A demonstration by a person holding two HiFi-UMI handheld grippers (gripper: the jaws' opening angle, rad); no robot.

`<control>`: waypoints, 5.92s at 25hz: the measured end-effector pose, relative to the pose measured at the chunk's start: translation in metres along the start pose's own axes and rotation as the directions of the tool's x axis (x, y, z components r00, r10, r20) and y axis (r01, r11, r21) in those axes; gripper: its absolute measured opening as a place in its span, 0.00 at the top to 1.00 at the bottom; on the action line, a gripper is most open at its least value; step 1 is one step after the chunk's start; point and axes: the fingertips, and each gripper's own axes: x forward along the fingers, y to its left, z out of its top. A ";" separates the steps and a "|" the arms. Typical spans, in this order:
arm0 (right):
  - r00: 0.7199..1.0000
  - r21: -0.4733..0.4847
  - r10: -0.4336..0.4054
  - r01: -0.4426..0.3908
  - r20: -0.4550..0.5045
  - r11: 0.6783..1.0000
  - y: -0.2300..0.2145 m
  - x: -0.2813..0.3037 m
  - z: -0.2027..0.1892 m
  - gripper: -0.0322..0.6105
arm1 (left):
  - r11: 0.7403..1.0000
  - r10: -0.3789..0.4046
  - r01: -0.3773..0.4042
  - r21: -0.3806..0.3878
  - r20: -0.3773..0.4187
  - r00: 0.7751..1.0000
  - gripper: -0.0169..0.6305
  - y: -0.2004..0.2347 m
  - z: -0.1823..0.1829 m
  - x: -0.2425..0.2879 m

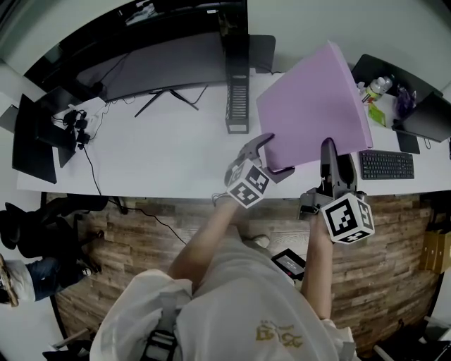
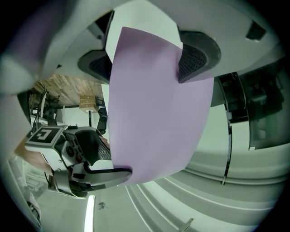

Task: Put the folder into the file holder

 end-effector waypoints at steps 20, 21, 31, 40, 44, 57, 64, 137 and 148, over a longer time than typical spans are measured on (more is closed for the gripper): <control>0.999 -0.132 -0.030 0.032 0.015 0.991 0.098 0.056 -0.029 0.65 | 0.998 -0.059 0.061 -0.013 0.107 0.993 0.27 0.083 -0.011 -0.049; 0.999 -0.136 -0.034 0.036 0.016 0.990 0.101 0.059 -0.031 0.65 | 0.998 -0.063 0.065 -0.014 0.110 0.992 0.27 0.086 -0.012 -0.050; 0.998 -0.169 -0.063 0.064 0.011 0.983 0.126 0.083 -0.049 0.65 | 0.993 -0.116 0.120 -0.019 0.144 0.983 0.27 0.115 -0.024 -0.059; 0.995 -0.200 -0.098 0.098 0.011 0.975 0.141 0.101 -0.064 0.65 | 0.987 -0.156 0.161 -0.020 0.171 0.973 0.27 0.136 -0.033 -0.063; 0.994 -0.201 -0.111 0.112 0.015 0.973 0.144 0.107 -0.068 0.65 | 0.984 -0.169 0.176 -0.023 0.180 0.969 0.27 0.142 -0.037 -0.065; 0.992 -0.231 -0.122 0.122 0.012 0.965 0.154 0.132 -0.079 0.65 | 0.980 -0.183 0.195 -0.042 0.200 0.963 0.27 0.165 -0.044 -0.062; 0.992 -0.251 -0.128 0.123 -0.005 0.960 0.154 0.146 -0.085 0.65 | 0.978 -0.187 0.202 -0.057 0.208 0.960 0.27 0.177 -0.048 -0.056; 0.984 -0.390 -0.156 0.110 -0.087 0.914 0.116 0.231 -0.163 0.65 | 0.971 -0.208 0.208 -0.113 0.017 0.978 0.26 0.236 -0.121 0.012; 0.978 -0.409 -0.169 0.106 -0.121 0.907 0.108 0.240 -0.181 0.65 | 0.972 -0.209 0.209 -0.107 0.017 0.978 0.28 0.236 -0.122 0.009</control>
